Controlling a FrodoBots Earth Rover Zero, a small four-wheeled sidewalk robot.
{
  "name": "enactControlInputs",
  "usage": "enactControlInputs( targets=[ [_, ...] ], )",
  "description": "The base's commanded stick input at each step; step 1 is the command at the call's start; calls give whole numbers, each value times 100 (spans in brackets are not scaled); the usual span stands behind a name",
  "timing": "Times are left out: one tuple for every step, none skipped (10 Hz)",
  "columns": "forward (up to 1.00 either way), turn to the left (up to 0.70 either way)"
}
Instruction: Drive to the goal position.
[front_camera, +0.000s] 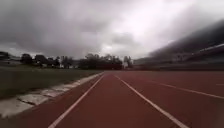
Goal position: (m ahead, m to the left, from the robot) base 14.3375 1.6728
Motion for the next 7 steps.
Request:
enactControlInputs(
  targets=[
    [70,0],
    [70,0],
    [70,0],
    [70,0],
    [70,0],
    [70,0],
    [70,0]
  ],
)
